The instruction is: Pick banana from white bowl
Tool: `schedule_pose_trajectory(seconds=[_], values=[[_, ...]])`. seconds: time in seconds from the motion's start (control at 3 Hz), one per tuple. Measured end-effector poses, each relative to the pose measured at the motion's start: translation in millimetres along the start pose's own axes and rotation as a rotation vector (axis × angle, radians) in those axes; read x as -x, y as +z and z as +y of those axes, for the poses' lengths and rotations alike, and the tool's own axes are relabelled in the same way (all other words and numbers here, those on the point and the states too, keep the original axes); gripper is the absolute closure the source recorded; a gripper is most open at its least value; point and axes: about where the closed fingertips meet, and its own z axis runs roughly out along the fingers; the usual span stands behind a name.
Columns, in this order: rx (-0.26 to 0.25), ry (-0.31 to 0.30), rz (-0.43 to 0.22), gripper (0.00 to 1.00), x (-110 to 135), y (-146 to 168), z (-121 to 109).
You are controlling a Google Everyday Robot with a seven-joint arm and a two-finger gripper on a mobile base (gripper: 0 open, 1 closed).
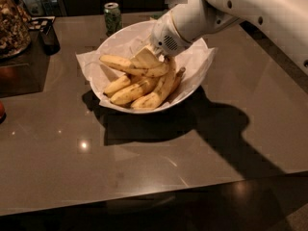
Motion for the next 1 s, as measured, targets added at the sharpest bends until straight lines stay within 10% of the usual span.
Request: schedule_pose_trajectory(seconds=[0.33,1.0], values=[[0.0,0.0,0.0,0.85,0.0,0.0,0.0],[0.0,-0.013,-0.006,0.38,4.4,-3.1,-0.7]])
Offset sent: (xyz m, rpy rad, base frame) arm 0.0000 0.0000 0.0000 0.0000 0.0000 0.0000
